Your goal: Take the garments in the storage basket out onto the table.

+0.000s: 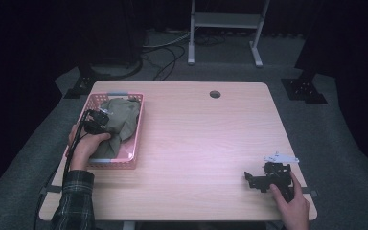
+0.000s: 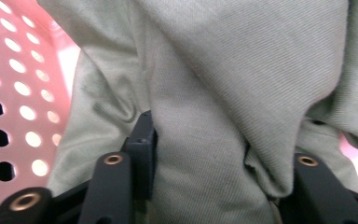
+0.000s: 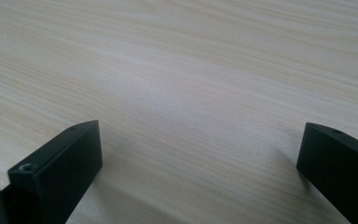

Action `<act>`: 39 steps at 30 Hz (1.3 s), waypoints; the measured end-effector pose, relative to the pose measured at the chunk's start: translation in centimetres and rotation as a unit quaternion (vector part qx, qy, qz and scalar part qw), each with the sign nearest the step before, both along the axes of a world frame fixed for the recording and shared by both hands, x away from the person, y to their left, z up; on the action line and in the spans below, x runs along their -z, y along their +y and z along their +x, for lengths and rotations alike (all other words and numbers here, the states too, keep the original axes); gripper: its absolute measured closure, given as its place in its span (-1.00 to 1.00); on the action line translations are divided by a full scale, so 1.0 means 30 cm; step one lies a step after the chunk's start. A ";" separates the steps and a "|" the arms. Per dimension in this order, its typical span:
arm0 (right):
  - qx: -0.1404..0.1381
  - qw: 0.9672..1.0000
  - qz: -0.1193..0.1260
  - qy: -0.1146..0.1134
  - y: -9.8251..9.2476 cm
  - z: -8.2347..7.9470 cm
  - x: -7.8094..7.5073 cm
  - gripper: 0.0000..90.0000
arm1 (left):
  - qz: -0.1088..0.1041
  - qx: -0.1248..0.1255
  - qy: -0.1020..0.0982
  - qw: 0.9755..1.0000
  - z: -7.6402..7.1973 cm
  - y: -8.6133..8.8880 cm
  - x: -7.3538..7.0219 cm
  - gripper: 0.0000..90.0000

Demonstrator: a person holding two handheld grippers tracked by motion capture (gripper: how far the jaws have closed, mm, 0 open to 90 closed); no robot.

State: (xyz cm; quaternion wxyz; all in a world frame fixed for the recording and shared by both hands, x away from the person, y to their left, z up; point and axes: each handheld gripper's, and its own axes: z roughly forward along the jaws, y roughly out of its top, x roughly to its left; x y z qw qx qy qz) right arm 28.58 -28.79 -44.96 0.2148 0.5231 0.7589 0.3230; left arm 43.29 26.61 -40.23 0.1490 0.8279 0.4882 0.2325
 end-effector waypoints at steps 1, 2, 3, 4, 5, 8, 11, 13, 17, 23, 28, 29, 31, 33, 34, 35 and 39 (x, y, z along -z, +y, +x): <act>0.000 1.000 0.000 0.000 0.000 0.000 0.000 -1.00 | 0.001 0.001 0.000 1.000 0.000 0.000 -0.001 0.25; 0.000 1.000 0.000 0.000 0.000 0.000 0.000 -1.00 | -0.001 -0.001 0.000 1.000 0.001 0.001 -0.001 0.26; 0.000 1.000 0.000 0.000 0.000 0.000 0.000 -1.00 | -0.004 -0.002 -0.001 1.000 0.001 0.002 0.000 0.27; 0.000 1.000 0.000 0.000 0.000 0.000 0.000 -1.00 | -0.005 -0.002 -0.001 1.000 0.001 0.002 0.000 0.27; 0.000 1.000 0.000 0.000 0.000 0.000 0.000 -1.00 | -0.007 -0.003 -0.002 1.000 0.001 0.003 0.000 0.27; 0.000 1.000 0.000 0.000 0.000 0.000 0.000 -1.00 | -0.008 -0.004 0.000 1.000 0.001 0.005 -0.004 0.26; 0.000 1.000 0.000 0.000 0.000 0.000 0.000 -1.00 | -0.025 -0.013 -0.002 1.000 0.002 0.013 -0.006 0.26; 0.000 1.000 0.000 0.000 0.000 0.000 0.000 -1.00 | -0.030 -0.015 -0.001 0.999 0.002 0.018 -0.008 0.27; 0.000 1.000 0.000 0.000 0.000 0.000 0.000 -1.00 | -0.032 -0.016 0.000 0.999 0.001 0.019 -0.012 0.27; 0.000 1.000 0.000 0.000 0.000 0.000 0.000 -1.00 | -0.042 -0.018 0.002 0.999 -0.003 0.025 -0.020 0.27; 0.000 1.000 0.000 0.000 0.000 0.000 0.000 -1.00 | -0.054 -0.025 0.003 0.998 -0.005 0.032 -0.026 0.28; 0.000 1.000 0.000 0.000 0.000 0.000 0.000 -1.00 | -0.058 -0.027 0.004 0.998 -0.006 0.033 -0.027 0.28; 0.000 1.000 0.000 0.000 0.000 0.000 0.000 -1.00 | -0.063 -0.027 0.003 0.998 -0.007 0.036 -0.029 0.28; 0.000 1.000 0.000 0.000 0.000 0.000 0.000 -1.00 | -0.066 -0.029 0.003 0.997 -0.008 0.038 -0.031 0.28; 0.000 1.000 0.000 0.000 0.000 0.000 0.000 -1.00 | -0.069 -0.029 0.002 0.997 -0.009 0.039 -0.032 0.28; 0.000 1.000 0.000 0.000 0.000 0.000 0.000 -1.00 | -0.070 -0.029 0.002 0.997 -0.009 0.039 -0.032 0.28; 0.000 1.000 0.000 0.000 0.000 0.000 0.000 -1.00 | -0.074 -0.029 0.002 0.997 -0.010 0.041 -0.034 0.28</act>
